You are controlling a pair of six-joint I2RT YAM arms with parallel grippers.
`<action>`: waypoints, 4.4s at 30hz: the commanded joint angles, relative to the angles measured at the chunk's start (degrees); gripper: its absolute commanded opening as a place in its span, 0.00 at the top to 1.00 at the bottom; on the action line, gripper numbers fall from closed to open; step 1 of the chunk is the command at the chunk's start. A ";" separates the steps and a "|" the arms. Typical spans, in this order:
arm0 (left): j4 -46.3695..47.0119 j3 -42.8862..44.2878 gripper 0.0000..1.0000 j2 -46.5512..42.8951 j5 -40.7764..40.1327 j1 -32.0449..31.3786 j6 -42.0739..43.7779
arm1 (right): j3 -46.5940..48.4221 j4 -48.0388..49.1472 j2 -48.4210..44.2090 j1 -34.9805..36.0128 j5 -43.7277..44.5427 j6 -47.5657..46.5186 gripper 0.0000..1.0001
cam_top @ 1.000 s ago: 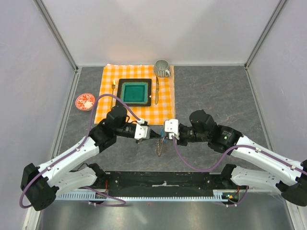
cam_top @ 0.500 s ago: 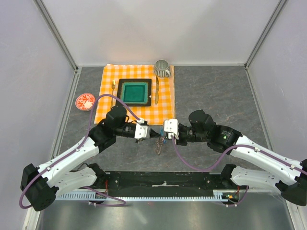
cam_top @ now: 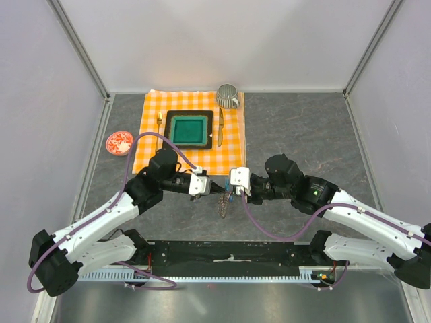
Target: Put the keys on the keyring
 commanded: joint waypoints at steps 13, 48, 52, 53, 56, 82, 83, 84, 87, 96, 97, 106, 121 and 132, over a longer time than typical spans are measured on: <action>3.83 1.18 0.98 0.33 4.16 -0.39 -1.40 | 0.55 2.59 -0.30 0.35 -1.95 0.20 1.00; 3.84 0.47 0.98 -1.16 0.03 -0.65 -0.52 | 0.46 1.45 0.05 0.35 1.92 0.91 1.00; 3.83 0.47 0.98 -1.16 -0.32 -0.57 -0.60 | 0.55 1.36 0.40 0.35 2.97 1.34 1.00; 3.92 0.47 0.98 -1.25 -0.67 -0.57 -0.60 | 0.55 1.36 0.57 0.35 3.06 1.35 1.00; 3.92 0.47 0.98 -1.16 -0.84 -0.57 -0.43 | 0.64 1.27 0.58 0.35 3.06 1.43 1.00; 3.84 0.47 0.98 -0.64 0.47 -0.65 -0.78 | 0.20 2.15 -1.09 0.35 -0.28 0.29 1.00; 3.92 0.56 0.98 -0.55 0.56 -0.65 -0.95 | 0.20 2.15 -1.09 0.43 -0.45 0.29 1.00; 3.92 0.56 0.98 -0.55 0.47 -0.65 -0.87 | 0.28 2.15 -1.09 0.43 -0.54 0.29 1.00; 3.83 0.65 0.98 -0.46 0.47 -0.57 -0.87 | 0.29 2.24 -1.18 0.35 -0.54 0.20 1.00; 3.83 0.91 0.98 0.07 1.97 -0.57 -1.13 | 0.20 2.24 -1.36 0.35 -2.82 -0.23 1.00; 3.83 0.91 0.98 0.15 2.32 -0.65 -1.22 | 0.20 2.24 -1.45 0.43 -3.09 -0.32 1.00; 3.92 1.44 0.98 0.77 3.64 -0.74 -1.48 | 0.29 2.24 -1.27 0.43 -3.62 -0.32 1.00; 3.92 1.79 0.98 1.39 4.17 -1.36 -2.36 | 0.55 2.59 -0.92 0.61 -3.79 -0.15 1.00; 3.92 2.41 0.98 2.26 3.82 -2.23 -3.24 | 0.64 2.59 -1.09 0.96 -4.14 -0.06 1.00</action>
